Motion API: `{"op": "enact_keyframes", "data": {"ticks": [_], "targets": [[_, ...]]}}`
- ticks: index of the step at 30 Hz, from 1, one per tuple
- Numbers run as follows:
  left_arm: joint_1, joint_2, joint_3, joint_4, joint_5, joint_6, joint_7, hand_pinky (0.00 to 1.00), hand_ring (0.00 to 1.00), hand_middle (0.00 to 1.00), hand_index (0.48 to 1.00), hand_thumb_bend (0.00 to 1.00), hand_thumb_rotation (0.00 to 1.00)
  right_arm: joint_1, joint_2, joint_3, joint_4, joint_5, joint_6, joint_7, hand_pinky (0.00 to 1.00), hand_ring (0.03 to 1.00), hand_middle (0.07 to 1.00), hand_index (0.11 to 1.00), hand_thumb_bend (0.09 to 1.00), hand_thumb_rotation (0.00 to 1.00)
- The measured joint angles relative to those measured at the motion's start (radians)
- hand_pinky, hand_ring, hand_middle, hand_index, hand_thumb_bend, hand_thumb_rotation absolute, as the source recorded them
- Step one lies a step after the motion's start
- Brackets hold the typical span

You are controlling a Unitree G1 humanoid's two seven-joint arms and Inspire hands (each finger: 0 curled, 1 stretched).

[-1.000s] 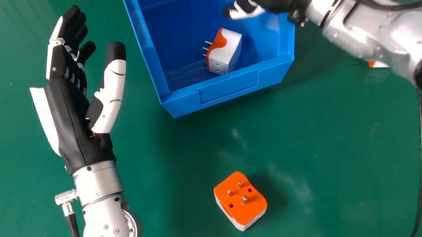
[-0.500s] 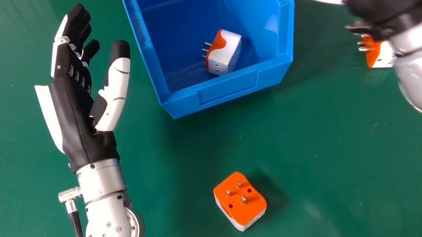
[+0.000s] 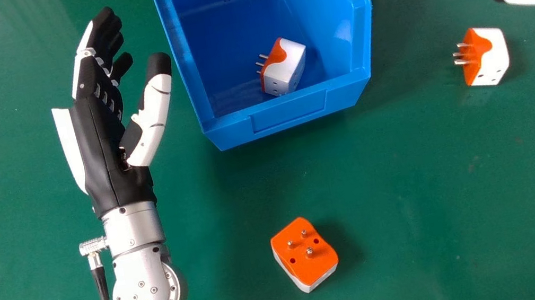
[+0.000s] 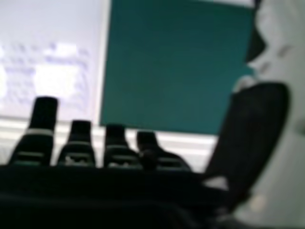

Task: Pick all objects and put in blue box

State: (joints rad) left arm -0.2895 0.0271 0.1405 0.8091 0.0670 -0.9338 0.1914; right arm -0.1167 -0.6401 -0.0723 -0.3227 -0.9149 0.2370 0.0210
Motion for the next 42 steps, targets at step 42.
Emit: {"op": "enact_keyframes", "data": {"ticks": [42], "targets": [[0.064, 0.03, 0.041, -0.007, -0.06, -0.039, -0.066, 0.84, 0.86, 0.85, 0.813, 0.66, 0.49, -0.65, -0.1, 0.464, 1.097, 0.127, -0.36, 0.435, 0.84, 1.0, 1.0, 1.0, 1.0, 0.3]]}}
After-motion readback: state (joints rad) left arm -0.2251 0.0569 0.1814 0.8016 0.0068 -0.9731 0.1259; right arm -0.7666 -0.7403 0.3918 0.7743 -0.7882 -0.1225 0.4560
